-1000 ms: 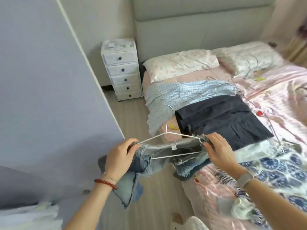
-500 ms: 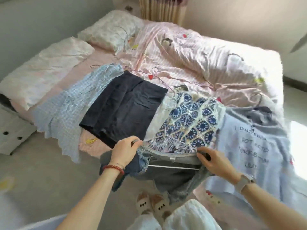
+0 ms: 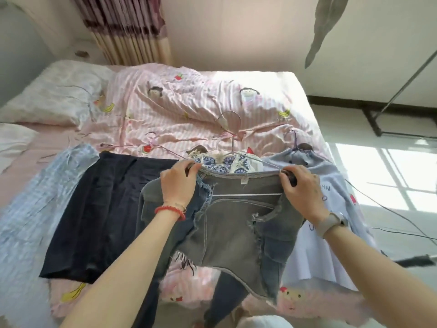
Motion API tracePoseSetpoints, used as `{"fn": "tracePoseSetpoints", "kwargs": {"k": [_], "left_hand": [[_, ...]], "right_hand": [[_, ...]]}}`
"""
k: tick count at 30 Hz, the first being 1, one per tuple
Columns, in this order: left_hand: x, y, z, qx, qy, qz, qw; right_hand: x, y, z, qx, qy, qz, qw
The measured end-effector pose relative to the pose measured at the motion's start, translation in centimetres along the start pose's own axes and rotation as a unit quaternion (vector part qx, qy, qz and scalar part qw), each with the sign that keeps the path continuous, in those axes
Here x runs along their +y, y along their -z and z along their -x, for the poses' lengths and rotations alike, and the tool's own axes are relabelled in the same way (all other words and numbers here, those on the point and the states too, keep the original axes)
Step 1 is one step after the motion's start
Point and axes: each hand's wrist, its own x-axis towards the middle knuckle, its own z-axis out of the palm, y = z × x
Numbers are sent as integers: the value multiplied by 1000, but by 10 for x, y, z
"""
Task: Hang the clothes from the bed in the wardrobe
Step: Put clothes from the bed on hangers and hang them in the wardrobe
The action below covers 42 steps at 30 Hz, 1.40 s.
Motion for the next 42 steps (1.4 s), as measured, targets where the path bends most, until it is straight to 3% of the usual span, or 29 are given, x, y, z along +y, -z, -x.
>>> {"fn": "tracePoseSetpoints", "kwargs": {"k": [5, 11, 13, 16, 20, 25, 27, 32, 37, 42], "left_hand": [[9, -23, -82, 56, 14, -59, 997], [-38, -97, -172, 23, 96, -147, 984], [-67, -130, -189, -15, 124, -159, 979], [-114, -175, -186, -139, 163, -161, 963], [-164, -211, -135, -286, 239, -245, 895], [-187, -225, -96, -366, 202, -317, 851], [-185, -224, -100, -365, 212, -297, 856], [-167, -203, -103, -296, 202, -261, 896], [-145, -145, -60, -211, 192, -257, 923], [-133, -54, 45, -110, 264, -247, 926]], "right_hand": [[6, -39, -90, 24, -13, 6, 1000], [46, -151, -174, -68, -24, 37, 997], [64, -197, -185, -99, -38, 43, 993], [92, -254, -191, -154, -57, 35, 986], [116, -300, -173, -237, -39, 54, 969], [122, -327, -123, -373, 20, 147, 916], [119, -331, -121, -397, 11, 164, 903], [82, -319, -121, -383, -4, 126, 915], [12, -287, -92, -381, 54, 67, 920], [-79, -240, -18, -414, 151, 24, 897]]}}
